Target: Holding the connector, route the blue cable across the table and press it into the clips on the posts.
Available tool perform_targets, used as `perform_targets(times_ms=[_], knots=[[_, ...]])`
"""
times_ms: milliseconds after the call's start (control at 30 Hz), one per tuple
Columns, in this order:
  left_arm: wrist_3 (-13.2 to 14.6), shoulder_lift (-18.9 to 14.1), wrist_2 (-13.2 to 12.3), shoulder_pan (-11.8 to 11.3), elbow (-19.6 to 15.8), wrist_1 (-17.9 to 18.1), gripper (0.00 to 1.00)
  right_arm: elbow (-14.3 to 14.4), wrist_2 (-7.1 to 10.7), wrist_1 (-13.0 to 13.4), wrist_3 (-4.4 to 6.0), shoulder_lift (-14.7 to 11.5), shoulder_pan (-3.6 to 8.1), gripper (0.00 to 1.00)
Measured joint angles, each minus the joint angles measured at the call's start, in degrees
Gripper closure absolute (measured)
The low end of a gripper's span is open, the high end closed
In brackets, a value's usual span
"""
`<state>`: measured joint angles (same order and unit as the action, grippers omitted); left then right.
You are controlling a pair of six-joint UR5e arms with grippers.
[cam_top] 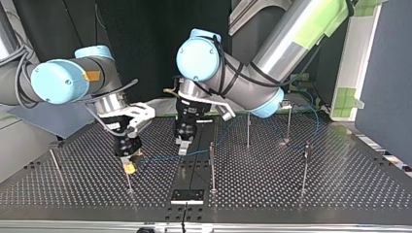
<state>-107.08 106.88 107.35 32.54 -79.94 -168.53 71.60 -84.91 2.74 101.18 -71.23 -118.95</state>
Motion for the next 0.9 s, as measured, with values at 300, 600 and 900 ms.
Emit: perform_targets(times_ms=[300,600,900], knots=[[0.12,3.99,0.62,-0.71,3.48,1.01,0.00,0.00,0.00,0.02,0.00,0.03,0.00,1.00],[0.53,8.01,1.82,-1.54,8.14,-0.20,0.00,0.01,0.16,0.00,0.00,0.05,-0.01,1.00],[1.22,8.27,4.25,-1.38,8.75,-2.45,0.00,0.01,0.17,0.00,0.00,0.06,-0.01,1.00]])
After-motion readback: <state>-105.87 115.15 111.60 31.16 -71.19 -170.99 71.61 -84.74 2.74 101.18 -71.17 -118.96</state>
